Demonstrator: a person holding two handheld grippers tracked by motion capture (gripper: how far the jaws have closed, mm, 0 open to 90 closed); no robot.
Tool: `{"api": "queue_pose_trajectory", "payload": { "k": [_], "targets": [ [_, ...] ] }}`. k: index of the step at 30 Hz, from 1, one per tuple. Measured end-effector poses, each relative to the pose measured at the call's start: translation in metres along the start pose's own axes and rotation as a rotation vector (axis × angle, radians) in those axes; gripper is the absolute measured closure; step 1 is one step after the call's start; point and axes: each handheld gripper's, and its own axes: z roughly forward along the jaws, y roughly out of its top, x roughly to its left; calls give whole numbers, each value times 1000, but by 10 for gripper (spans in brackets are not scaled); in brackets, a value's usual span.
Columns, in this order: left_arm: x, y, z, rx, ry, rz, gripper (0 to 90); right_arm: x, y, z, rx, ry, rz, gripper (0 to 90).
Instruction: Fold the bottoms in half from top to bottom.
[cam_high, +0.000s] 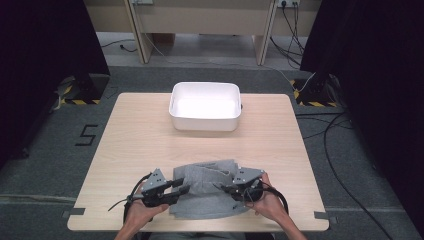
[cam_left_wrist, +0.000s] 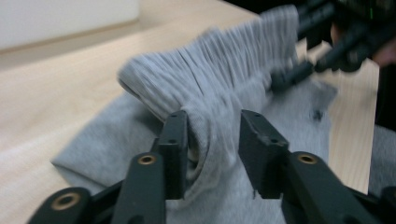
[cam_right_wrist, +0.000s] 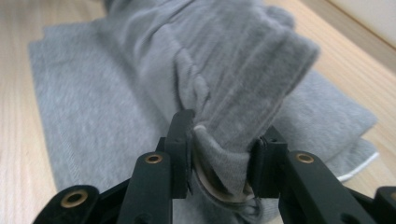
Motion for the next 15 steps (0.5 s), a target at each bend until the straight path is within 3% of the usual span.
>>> {"api": "queue_pose_trajectory", "payload": {
  "k": [2,5,8,11,15],
  "targets": [
    [7,6,-2,-31,6,-28,579,4,-2,0,3,10,-37,663],
    [22,13,2,-53,29,-86,557,7,-3,-2,8,7,-52,663],
    [39,17,10,-58,64,-149,550,8,-3,-4,-9,15,-14,615],
    [54,20,21,-34,115,-182,550,9,-3,-8,-25,28,2,594],
    [60,16,38,23,111,-207,553,8,-1,-18,-54,21,48,539]
  ]
}}
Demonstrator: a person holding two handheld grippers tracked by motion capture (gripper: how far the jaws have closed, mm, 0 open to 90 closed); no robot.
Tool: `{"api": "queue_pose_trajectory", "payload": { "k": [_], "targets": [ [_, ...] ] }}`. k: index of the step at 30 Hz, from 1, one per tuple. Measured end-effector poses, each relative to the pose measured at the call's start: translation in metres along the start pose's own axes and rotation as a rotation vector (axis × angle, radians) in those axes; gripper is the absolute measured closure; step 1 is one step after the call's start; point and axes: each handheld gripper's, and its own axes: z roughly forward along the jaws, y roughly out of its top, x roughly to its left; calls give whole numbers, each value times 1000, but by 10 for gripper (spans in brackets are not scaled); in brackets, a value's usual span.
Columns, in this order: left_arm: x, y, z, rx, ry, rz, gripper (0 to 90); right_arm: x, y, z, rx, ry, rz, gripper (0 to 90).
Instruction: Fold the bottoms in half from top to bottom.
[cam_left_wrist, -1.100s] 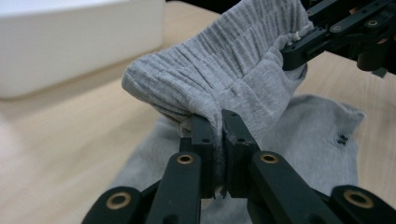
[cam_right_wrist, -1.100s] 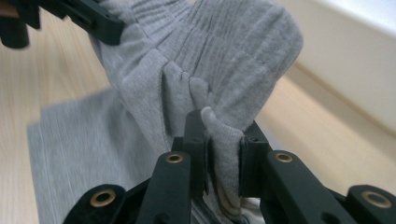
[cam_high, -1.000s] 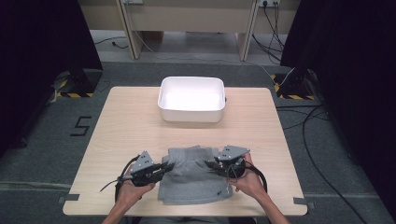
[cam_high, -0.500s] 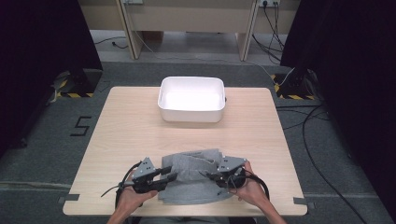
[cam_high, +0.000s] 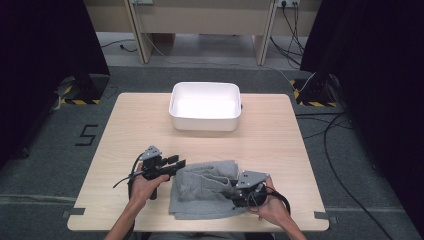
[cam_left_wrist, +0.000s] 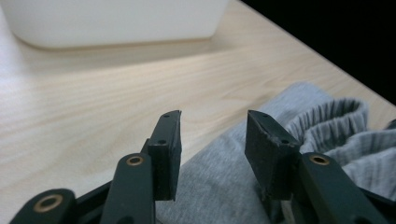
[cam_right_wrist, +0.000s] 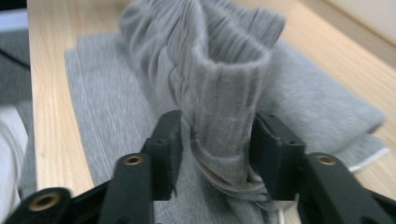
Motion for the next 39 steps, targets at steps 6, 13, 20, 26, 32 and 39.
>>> {"api": "queue_pose_trajectory", "payload": {
  "k": [6,13,20,26,32,39],
  "targets": [
    [-12,-5,-2,26,-35,10,563,-2,14,-26,-93,-2,32,516],
    [-29,-9,-17,9,-74,48,564,-5,21,-33,-117,-48,86,529],
    [-54,-20,-29,-1,-170,102,566,0,22,-24,-113,-26,97,539],
    [-74,-29,-30,19,-205,169,559,10,33,-18,-129,-22,80,540],
    [-83,-45,-24,94,-159,242,538,26,29,2,-41,1,50,537],
    [-86,-64,-18,142,-139,242,514,33,4,25,138,37,41,559]
  ]
}}
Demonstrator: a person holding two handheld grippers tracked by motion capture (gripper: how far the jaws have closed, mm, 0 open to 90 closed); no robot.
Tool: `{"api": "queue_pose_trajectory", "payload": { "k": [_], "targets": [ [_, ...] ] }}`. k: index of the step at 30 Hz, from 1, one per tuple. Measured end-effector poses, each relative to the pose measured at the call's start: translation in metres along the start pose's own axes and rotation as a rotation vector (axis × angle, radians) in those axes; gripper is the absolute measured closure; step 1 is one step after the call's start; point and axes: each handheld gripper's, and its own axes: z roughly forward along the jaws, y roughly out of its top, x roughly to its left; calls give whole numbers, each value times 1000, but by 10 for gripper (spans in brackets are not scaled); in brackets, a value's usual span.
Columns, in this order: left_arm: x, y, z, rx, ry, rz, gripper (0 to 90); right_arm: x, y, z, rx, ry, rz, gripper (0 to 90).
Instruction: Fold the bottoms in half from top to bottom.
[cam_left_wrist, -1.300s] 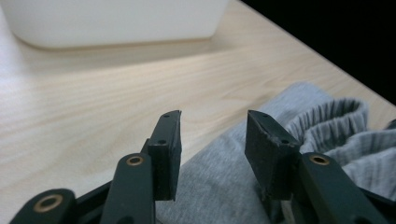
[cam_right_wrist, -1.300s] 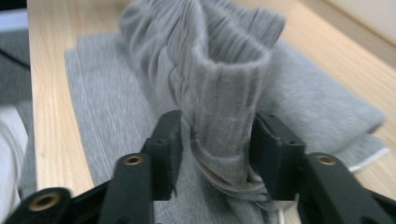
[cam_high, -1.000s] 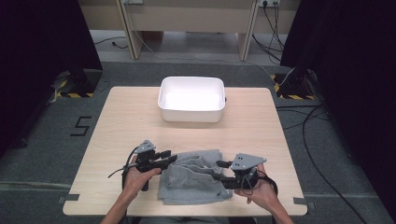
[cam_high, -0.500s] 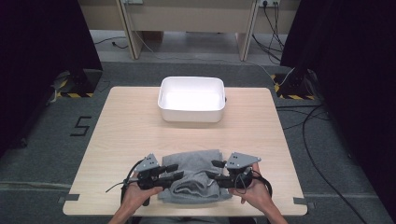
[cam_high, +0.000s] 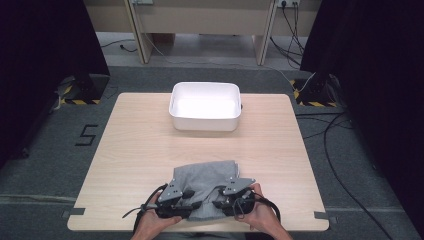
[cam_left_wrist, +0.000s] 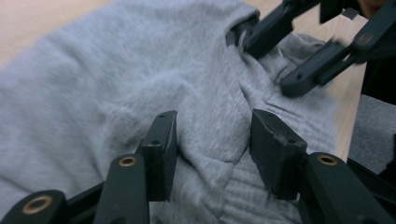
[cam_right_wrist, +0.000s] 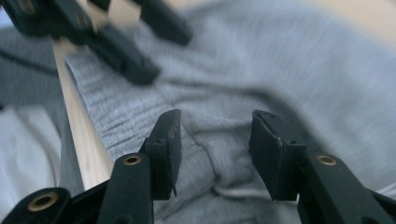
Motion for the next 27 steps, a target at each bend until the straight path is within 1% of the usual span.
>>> {"api": "queue_pose_trajectory", "payload": {
  "k": [1,2,5,7,9,11,13,15,17,19,20,22,24,25,26,27],
  "targets": [
    [-1,-2,0,-6,0,4,514,0,-2,2,-1,2,-1,568],
    [-1,-3,0,-7,0,4,514,2,-4,2,-5,1,16,575],
    [-1,-6,0,-8,-1,-10,513,4,-6,2,-4,-5,25,577],
    [-1,-7,0,-8,1,-6,513,5,-7,2,-6,-9,31,576],
    [-2,-7,-1,-13,4,3,510,4,-7,2,-7,-1,37,569],
    [-2,-5,-1,-16,7,11,500,3,-6,2,-12,0,27,547],
    [-2,-3,-3,-26,1,-6,481,2,-5,0,-18,2,14,491],
    [-1,2,-5,-52,-20,-41,460,0,-1,-4,-40,8,11,454],
    [1,7,-8,-80,-31,-62,441,-2,2,-11,-78,10,22,434],
    [2,13,-12,-99,-24,-61,431,-6,6,-19,-126,10,44,424],
    [4,16,-13,-107,-15,-62,427,-8,8,-24,-148,-5,45,417],
    [9,21,-16,-112,6,-68,420,-15,12,-33,-184,-60,56,399],
    [16,25,-15,-102,20,-82,415,-22,14,-36,-199,-88,73,389],
    [21,28,-13,-96,39,-93,412,-27,14,-36,-207,-103,81,387],
    [24,29,-12,-88,52,-95,411,-34,14,-35,-213,-125,101,382],
    [28,30,-11,-80,64,-100,411,-38,13,-34,-214,-134,114,376]
  ]
}}
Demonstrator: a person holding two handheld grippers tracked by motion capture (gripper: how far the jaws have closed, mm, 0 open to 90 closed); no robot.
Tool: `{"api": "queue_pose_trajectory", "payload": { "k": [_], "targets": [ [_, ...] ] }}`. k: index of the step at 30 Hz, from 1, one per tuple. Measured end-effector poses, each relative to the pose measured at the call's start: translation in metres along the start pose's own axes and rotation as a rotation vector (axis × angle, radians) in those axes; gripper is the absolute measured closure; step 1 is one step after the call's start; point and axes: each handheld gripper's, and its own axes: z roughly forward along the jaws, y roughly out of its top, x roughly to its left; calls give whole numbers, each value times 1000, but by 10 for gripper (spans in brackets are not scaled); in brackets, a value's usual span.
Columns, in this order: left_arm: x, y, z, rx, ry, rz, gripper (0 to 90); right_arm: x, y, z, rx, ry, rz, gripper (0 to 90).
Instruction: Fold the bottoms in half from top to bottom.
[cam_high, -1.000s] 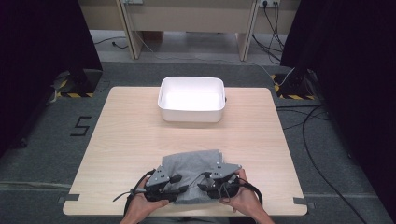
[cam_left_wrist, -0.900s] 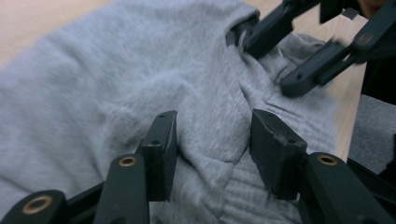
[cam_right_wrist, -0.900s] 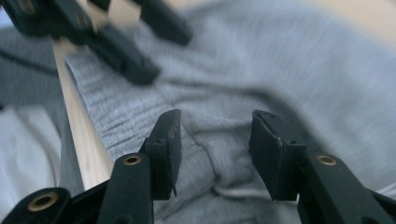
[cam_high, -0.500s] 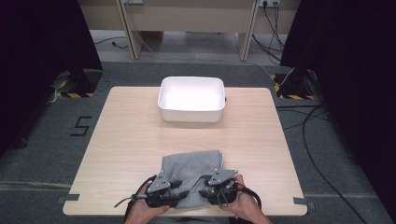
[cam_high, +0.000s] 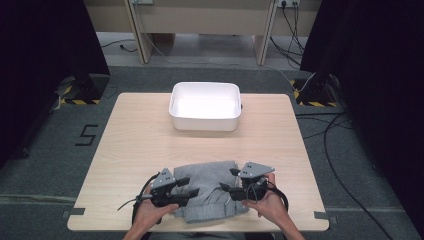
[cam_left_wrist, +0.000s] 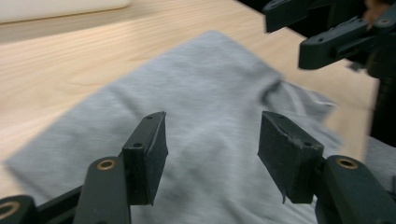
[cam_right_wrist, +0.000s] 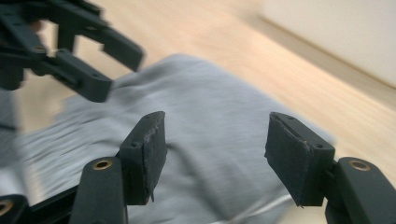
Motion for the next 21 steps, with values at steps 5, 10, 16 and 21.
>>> {"api": "queue_pose_trajectory", "payload": {
  "k": [5,10,16,21],
  "targets": [
    [13,6,10,17,49,-8,409,-12,-5,11,45,-31,15,369],
    [18,10,21,45,66,-7,405,-17,-8,14,61,-46,8,361],
    [21,5,25,71,94,1,404,-21,-12,14,63,-47,12,355],
    [24,1,26,90,106,-4,402,-21,-14,15,76,-52,11,354]
  ]
}}
